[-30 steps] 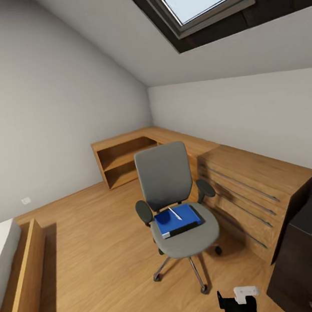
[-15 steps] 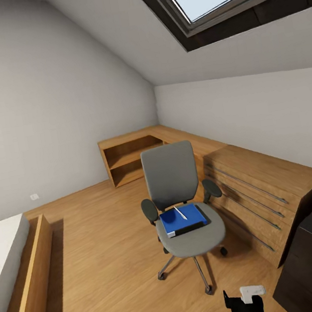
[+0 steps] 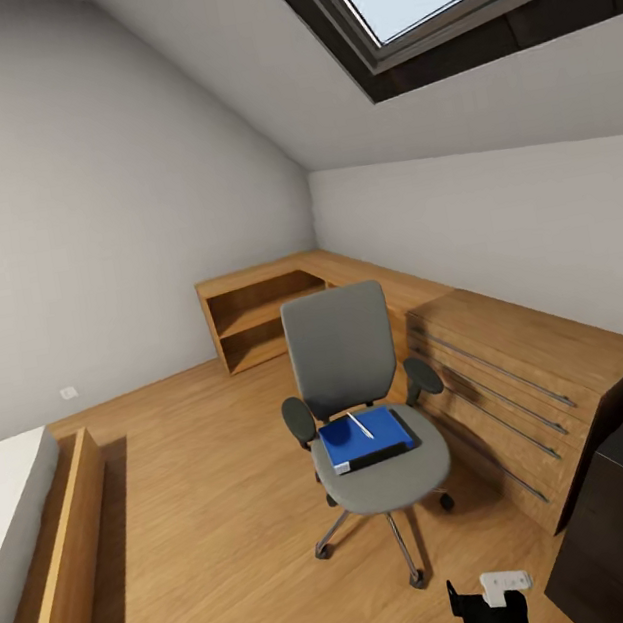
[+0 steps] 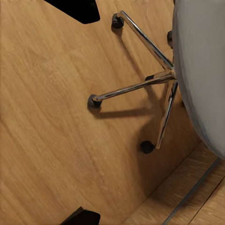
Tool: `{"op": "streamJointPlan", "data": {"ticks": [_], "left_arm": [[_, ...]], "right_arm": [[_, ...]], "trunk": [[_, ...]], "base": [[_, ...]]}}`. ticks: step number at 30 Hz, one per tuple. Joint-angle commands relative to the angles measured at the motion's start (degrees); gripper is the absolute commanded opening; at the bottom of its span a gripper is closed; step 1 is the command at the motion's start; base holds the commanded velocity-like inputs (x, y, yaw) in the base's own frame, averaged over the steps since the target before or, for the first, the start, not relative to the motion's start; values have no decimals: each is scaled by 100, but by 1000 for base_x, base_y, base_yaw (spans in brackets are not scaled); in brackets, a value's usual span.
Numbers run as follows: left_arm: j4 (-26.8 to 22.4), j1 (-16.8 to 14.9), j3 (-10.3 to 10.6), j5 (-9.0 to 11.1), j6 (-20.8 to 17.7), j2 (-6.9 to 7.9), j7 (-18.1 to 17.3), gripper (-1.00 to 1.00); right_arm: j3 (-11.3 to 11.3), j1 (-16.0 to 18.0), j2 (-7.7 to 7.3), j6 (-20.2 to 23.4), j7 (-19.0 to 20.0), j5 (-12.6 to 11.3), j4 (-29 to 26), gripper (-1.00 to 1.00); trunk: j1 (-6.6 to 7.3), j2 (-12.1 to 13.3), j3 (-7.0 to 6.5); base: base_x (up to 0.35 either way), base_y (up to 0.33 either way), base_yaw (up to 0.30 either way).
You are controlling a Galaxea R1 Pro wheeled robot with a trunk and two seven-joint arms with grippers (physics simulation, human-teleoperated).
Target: In the bedroom, organize the workspace by keeping the computer under the desk, ensuring the monitor is on the desk, placing the keyboard on the desk next to the monitor, placing the mouse on the desk next to the keyboard, moving the folder from the swivel chair onto the desk next to the mouse, stacking the notebook on top of the folder with the pen on top of the notebook, and positioning the swivel chair next to the desk.
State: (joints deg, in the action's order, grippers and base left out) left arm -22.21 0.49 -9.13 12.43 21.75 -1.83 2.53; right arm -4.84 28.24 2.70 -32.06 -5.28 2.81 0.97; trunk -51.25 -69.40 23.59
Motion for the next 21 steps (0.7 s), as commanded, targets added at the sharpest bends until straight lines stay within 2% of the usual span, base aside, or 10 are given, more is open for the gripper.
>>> {"op": "streamJointPlan", "data": {"ticks": [1, 5, 14, 21], "left_arm": [[-11, 3, 7, 31, 5, -1, 11, 100], [-11, 3, 7, 31, 5, -1, 11, 100], [-11, 3, 7, 38, 2, -1, 11, 100], [-11, 3, 6, 40, 1, -1, 11, 100]], "right_arm": [[-44, 6, 4, -38, 3, 33, 13, 100], [-44, 6, 39, -63, 30, 7, 13, 100], [-50, 6, 35, -64, 27, 9, 11, 100], [-52, 5, 29, -64, 27, 9, 13, 100]], "trunk": [[0, -3, 6], [0, -3, 8], [0, -3, 25], [0, -3, 30]], "base": [[0, 0, -31], [0, 0, 44], [0, 0, 216], [0, 0, 41]]}}
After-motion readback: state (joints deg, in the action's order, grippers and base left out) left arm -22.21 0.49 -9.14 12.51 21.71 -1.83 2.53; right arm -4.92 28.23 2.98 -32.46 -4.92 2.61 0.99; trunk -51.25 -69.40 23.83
